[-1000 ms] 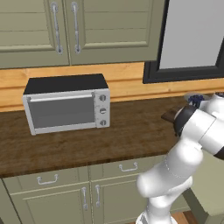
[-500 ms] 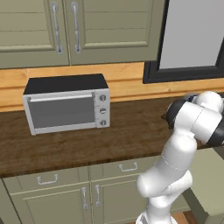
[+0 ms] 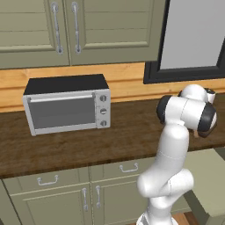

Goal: Pick up the knife from the drawer and place it on the cutting board. Then place the meat from the plate to the cutting board.

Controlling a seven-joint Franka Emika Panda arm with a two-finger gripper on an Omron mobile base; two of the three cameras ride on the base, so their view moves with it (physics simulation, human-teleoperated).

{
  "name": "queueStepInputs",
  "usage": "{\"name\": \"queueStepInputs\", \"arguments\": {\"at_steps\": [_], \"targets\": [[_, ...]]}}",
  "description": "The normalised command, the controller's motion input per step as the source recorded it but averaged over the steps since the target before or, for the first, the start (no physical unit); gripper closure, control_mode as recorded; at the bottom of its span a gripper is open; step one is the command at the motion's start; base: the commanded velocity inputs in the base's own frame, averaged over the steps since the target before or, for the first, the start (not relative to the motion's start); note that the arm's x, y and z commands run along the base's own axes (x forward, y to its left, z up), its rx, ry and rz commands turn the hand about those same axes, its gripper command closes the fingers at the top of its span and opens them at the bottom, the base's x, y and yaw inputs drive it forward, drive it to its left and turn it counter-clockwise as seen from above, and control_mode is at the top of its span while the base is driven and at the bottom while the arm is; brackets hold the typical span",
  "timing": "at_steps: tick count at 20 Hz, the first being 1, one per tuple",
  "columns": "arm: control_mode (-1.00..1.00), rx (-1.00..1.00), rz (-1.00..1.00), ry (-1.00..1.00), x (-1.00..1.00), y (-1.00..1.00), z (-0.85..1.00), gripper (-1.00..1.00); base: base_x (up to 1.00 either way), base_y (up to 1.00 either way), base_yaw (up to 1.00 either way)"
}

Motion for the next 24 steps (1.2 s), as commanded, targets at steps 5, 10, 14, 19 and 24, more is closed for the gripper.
{"name": "queueStepInputs", "arguments": {"at_steps": [5, 10, 14, 19, 24], "targets": [[-1.0, 0.0, 0.06, -0.06, 0.11, 0.0, 0.0, 1.0, 0.0, 0.0, 0.0], [-1.0, 0.0, 0.16, -0.12, 0.0, -0.02, -0.08, 1.0, 0.0, 0.0, 0.0], [-1.0, 0.0, 0.18, -0.13, 0.0, -0.07, -0.02, 1.0, 0.0, 0.0, 0.0], [-1.0, 0.0, 0.14, -0.04, 0.01, -0.14, 0.0, 1.0, 0.0, 0.0, 0.0], [-1.0, -0.01, 0.11, 0.0, 0.14, 0.0, 0.0, 1.0, 0.0, 0.0, 0.0]]}}
